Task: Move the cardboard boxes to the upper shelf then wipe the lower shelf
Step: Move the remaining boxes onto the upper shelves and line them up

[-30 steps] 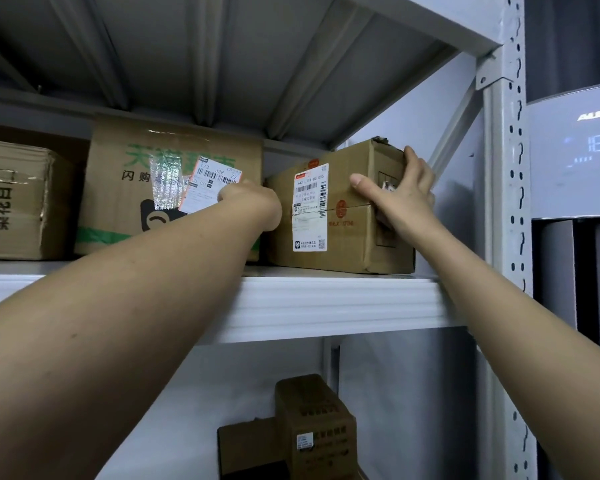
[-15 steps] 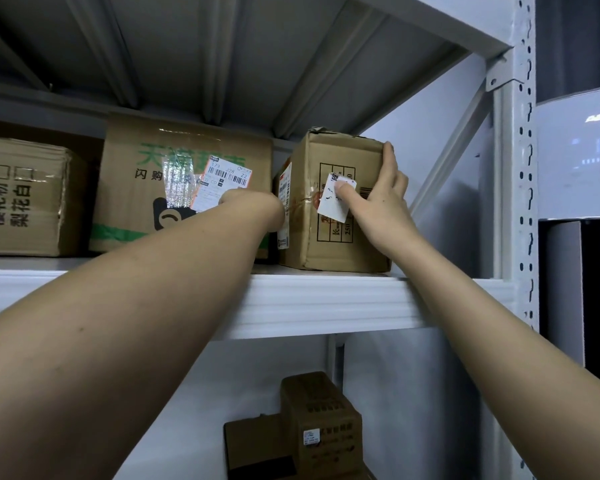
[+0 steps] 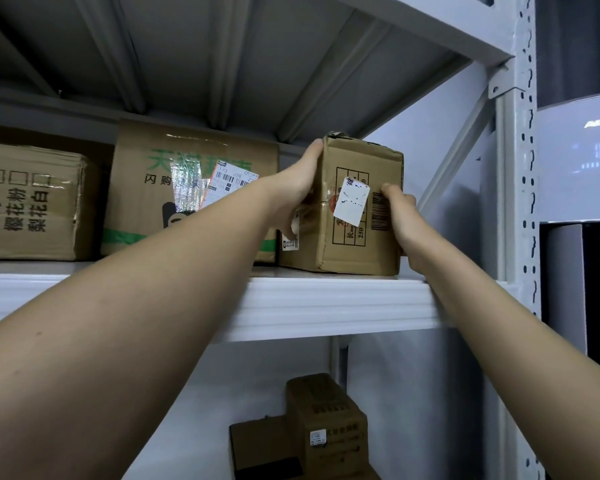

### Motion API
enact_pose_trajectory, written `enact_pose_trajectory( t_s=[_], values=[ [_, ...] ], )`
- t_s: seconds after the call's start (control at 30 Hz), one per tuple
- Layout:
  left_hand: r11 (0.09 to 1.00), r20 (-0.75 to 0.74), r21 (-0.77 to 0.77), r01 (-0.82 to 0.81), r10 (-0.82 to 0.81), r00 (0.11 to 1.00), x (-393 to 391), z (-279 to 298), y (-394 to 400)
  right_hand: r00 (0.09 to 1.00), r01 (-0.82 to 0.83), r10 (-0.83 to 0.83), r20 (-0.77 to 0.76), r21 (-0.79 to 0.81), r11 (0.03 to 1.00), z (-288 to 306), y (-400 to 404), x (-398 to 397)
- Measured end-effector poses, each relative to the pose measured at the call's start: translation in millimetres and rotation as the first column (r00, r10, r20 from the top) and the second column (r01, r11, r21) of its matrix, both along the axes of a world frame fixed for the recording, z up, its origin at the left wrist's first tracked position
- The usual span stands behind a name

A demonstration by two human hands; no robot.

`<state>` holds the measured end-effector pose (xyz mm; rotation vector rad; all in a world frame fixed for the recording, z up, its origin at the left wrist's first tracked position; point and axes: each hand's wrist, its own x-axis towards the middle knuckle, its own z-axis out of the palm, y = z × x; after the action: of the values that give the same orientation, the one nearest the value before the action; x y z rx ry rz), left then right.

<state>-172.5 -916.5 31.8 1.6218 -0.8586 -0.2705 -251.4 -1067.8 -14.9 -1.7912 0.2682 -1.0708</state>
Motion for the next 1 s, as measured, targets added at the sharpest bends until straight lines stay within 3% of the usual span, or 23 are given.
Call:
enact_pose_trajectory(
  t_s=[0.17, 0.33, 0.43, 0.5, 0.57, 0.6, 0.67, 0.7, 0.77, 0.87, 1.0],
  values=[
    [0.999, -0.083, -0.014, -0.03, 0.029, 0.996, 10.4, 0.1, 6.0, 0.998, 0.057, -0.06, -0.027, -0.121, 0.991, 1.9, 6.9, 5.3],
    [0.994, -0.026, -0.032, -0.104, 0.104, 0.994, 5.1, -5.6, 8.8, 0.997, 0.057, -0.062, -0.038, -0.123, 0.991, -2.0, 5.2, 4.5],
    [0.988, 0.072, -0.141, -0.056, 0.067, 0.995, -14.9, -4.8, 13.2, 0.998, 0.056, -0.06, -0.026, -0.118, 0.991, -5.4, 7.5, 0.5],
    [0.94, 0.158, -0.304, -0.153, 0.208, 0.965, -32.1, -2.7, 13.5, 0.989, 0.144, -0.138, 0.059, -0.132, 0.981, -5.2, 8.5, -4.5],
    [0.832, 0.292, -0.479, -0.28, 0.452, 0.843, -48.1, -11.1, 15.8, 0.943, 0.27, -0.233, 0.238, -0.135, 0.953, -10.7, 13.8, -13.8],
    [0.789, 0.417, -0.552, -0.271, 0.542, 0.729, -58.4, -19.3, 20.5, 0.896, 0.315, -0.249, 0.367, -0.13, 0.94, -13.6, 18.7, -21.6],
    [0.743, 0.627, -0.623, -0.244, 0.661, 0.411, -72.8, -45.7, 31.3, 0.782, 0.374, -0.229, 0.58, -0.143, 0.916, -29.0, 33.2, -34.6],
    [0.733, 0.686, -0.627, -0.263, 0.68, 0.259, -77.5, -60.8, 36.4, 0.757, 0.386, -0.212, 0.619, -0.161, 0.908, -41.6, 40.4, -38.0],
    [0.72, 0.733, -0.638, -0.274, 0.676, 0.071, -87.2, -84.2, 44.0, 0.736, 0.388, -0.171, 0.655, -0.202, 0.899, -64.7, 53.7, -41.9],
    [0.764, 0.799, -0.586, -0.271, 0.6, -0.036, -94.0, -121.5, 49.6, 0.759, 0.399, -0.139, 0.636, -0.286, 0.871, -99.4, 65.9, -42.0],
    [0.805, 0.858, -0.514, -0.295, 0.48, -0.183, -78.4, -188.4, 50.1, 0.744, 0.517, -0.162, 0.648, -0.405, 0.754, -154.4, 67.7, -41.5]
  ],
)
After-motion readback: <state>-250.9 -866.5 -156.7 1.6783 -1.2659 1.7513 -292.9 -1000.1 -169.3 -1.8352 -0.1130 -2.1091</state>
